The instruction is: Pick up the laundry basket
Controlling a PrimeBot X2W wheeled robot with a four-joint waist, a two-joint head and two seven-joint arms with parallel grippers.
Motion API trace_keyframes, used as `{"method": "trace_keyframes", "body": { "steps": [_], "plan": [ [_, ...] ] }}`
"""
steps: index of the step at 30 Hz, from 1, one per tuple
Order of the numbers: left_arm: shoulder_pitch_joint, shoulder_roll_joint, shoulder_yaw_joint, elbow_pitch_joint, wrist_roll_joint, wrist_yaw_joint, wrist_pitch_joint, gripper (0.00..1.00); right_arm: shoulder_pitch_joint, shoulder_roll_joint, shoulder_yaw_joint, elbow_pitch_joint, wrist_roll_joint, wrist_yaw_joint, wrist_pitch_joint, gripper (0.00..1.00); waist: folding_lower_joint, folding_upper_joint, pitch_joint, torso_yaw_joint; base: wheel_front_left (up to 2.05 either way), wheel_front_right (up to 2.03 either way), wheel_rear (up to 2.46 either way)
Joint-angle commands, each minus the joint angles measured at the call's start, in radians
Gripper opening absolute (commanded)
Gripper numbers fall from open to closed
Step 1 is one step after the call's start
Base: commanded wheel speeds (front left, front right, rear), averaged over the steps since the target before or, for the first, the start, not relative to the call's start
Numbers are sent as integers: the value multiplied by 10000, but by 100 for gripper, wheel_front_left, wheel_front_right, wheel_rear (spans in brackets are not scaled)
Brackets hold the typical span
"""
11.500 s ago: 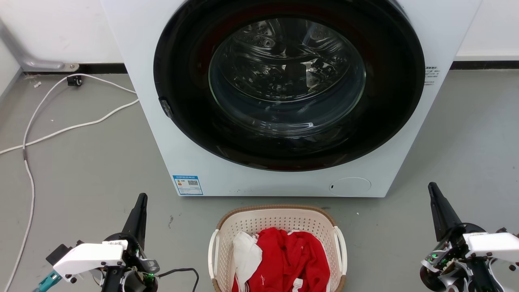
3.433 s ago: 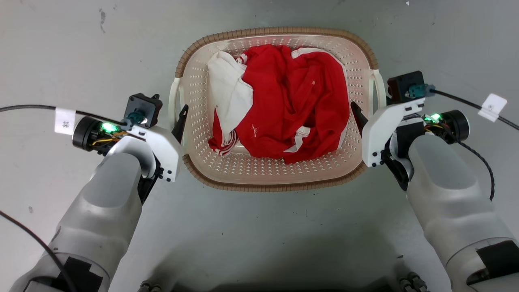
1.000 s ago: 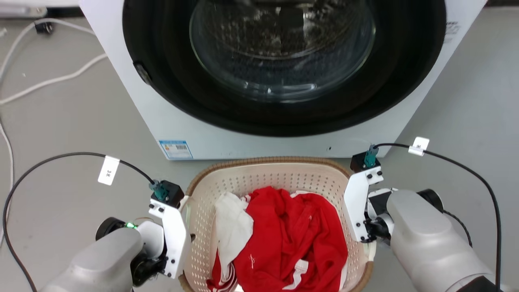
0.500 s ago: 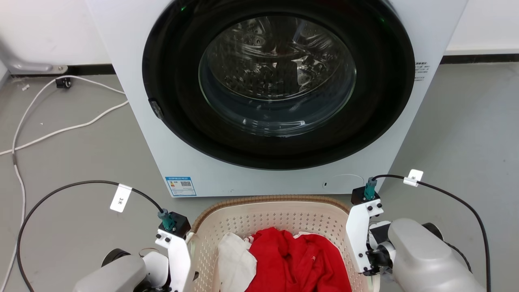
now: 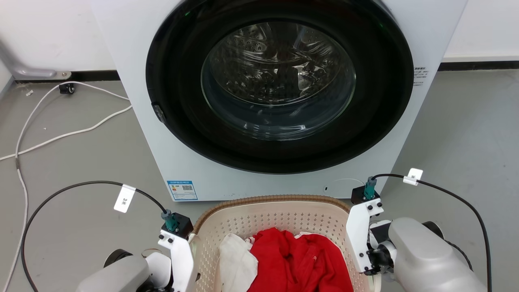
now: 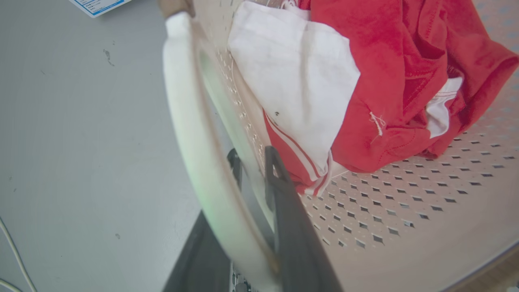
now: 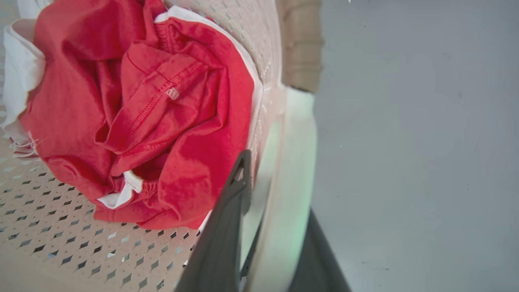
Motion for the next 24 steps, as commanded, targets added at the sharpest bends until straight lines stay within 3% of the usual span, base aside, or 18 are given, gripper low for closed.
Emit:
{"method": "trace_keyframes", "body": {
  "steps": [1,24],
  "plan": [
    [99,-35,-55,-50,60,-123,53,0,-213,-54,74,-107,6,28,-86,0,1,0,-17,-5,0,0,0],
    [144,-80,-62,96,36,-124,76,0,-402,-246,640,54,774,28,21,0,1,0,-73,-53,0,0,0]
  ]
}}
